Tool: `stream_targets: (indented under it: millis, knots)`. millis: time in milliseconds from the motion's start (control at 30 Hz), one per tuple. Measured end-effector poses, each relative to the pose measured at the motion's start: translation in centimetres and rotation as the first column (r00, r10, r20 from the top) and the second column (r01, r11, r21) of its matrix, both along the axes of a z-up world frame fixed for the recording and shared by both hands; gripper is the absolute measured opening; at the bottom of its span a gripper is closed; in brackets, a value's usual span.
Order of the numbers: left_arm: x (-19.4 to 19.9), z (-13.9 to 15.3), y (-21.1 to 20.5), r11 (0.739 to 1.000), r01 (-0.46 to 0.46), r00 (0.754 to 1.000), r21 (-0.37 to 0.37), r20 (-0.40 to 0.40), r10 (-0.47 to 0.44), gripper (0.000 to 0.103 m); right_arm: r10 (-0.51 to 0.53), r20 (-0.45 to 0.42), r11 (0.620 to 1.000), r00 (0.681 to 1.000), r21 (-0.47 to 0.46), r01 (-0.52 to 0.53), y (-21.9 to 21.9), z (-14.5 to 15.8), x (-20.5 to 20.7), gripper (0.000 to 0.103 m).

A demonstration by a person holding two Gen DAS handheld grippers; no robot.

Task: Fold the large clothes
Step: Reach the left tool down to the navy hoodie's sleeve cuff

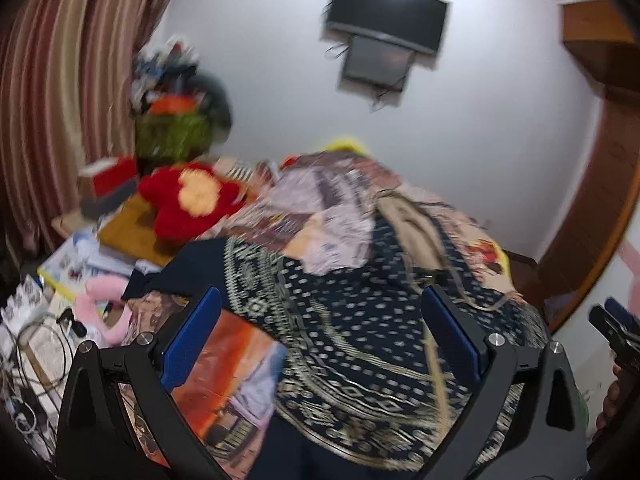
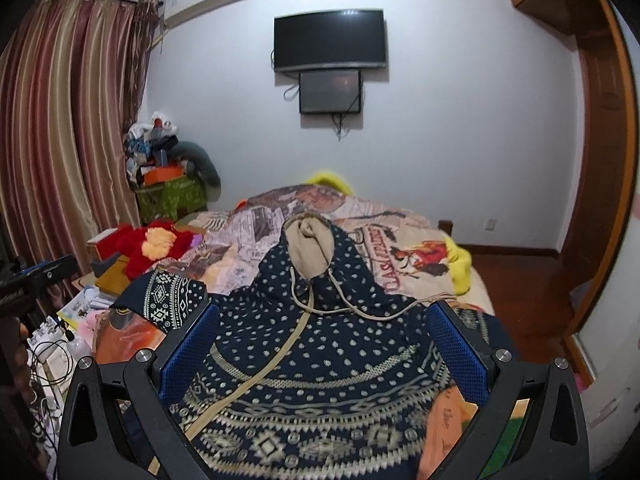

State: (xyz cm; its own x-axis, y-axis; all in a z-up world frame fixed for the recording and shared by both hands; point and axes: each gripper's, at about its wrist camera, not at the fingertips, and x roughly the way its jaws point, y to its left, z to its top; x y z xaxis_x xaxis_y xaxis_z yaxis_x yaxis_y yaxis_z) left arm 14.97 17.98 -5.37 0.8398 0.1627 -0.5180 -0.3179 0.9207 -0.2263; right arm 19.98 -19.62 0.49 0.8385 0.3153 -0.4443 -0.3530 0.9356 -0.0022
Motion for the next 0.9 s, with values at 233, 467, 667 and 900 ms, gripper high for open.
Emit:
stream_targets:
  millis: [233, 467, 667, 900]
  knots:
    - [5.6, -5.3, 7.9, 0.991, -0.133, 0.975, -0.025, -0.182, 0.126, 0.101, 0.025, -0.149, 1.0, 0.989, 0.004, -0.025, 1.0, -3.3, 8.8, 0.103]
    - [9.9, -12.1, 14.8, 0.959, -0.213, 0.921, -0.189, -0.366, 0.132, 0.101, 0.003, -0.305, 1.0, 0.952, -0.02, -0.01, 2.1, -7.5, 16.2, 0.103]
    - [11.6, -15.4, 17.3, 0.925, -0.258, 0.896, -0.28, -0.427, 0.121, 0.094, -0.002, -0.454, 0.999, 0.891, -0.043, -0.02, 3.6, -11.2, 20.9, 0.103]
    - [12.7, -17.3, 19.5, 0.87, -0.322, 0.889, -0.373, -0.435, 0.142, 0.068, 0.011, -0.521, 0.991, 0.853, -0.11, -0.08, 6.2, -14.0, 23.9, 0.103]
